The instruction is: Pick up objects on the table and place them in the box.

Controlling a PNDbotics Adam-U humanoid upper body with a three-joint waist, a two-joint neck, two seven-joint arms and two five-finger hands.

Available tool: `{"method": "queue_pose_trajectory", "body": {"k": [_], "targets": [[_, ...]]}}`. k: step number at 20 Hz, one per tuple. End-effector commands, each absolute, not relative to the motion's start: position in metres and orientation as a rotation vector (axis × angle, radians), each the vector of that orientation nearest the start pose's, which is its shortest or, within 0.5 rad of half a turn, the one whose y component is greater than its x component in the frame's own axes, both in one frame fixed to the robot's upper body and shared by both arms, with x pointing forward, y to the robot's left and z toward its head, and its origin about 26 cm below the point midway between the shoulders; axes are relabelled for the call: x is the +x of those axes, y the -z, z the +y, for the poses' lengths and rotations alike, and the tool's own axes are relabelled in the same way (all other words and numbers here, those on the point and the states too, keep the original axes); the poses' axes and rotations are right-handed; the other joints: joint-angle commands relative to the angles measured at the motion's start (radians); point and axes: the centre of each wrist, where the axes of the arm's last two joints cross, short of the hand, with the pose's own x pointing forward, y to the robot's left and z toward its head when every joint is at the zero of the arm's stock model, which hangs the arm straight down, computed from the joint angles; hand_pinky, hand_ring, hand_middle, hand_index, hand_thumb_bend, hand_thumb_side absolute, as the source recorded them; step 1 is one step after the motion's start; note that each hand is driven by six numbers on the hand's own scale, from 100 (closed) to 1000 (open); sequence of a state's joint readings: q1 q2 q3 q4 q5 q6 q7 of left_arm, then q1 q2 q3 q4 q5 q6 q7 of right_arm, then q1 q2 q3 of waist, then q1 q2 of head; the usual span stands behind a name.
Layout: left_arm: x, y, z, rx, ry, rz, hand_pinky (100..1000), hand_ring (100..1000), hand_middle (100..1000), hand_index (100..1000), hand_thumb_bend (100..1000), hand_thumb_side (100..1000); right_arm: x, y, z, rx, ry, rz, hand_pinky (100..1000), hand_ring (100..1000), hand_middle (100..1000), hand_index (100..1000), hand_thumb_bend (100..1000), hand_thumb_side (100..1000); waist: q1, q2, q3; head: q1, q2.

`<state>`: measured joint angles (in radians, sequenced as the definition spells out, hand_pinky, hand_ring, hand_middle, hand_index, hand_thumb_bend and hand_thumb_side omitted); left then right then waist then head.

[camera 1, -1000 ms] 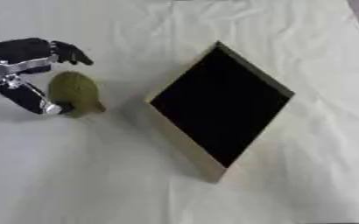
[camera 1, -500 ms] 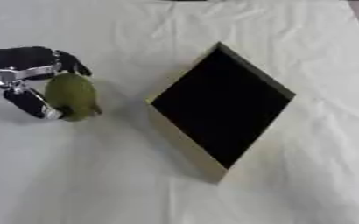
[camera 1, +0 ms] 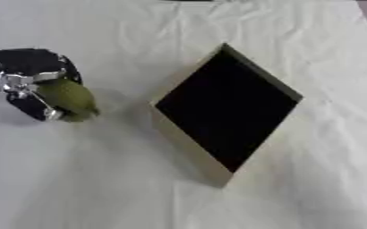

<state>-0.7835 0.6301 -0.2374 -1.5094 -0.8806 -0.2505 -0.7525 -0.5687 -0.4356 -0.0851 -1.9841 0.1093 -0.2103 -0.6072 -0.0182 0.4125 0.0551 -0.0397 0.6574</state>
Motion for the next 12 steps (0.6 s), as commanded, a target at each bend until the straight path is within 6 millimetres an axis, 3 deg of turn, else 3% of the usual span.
{"method": "queue_pose_trajectory", "body": {"k": [1,12], "targets": [[0.391,-0.282,0.260,1.047,1.972,-1.346,462,560,520,695,181,100,0.307,-0.301,-0.269,0.603,-0.341,3.272,823,682,668,820,310,598,0.001,-0.023,-0.001,0.000,-0.010],[0.355,-0.330,0.225,1.243,1.957,-1.632,369,504,465,642,128,100,0.307,-0.301,-0.270,0.607,-0.333,3.270,822,682,669,821,307,597,0.003,-0.038,0.001,0.000,-0.007]]}}
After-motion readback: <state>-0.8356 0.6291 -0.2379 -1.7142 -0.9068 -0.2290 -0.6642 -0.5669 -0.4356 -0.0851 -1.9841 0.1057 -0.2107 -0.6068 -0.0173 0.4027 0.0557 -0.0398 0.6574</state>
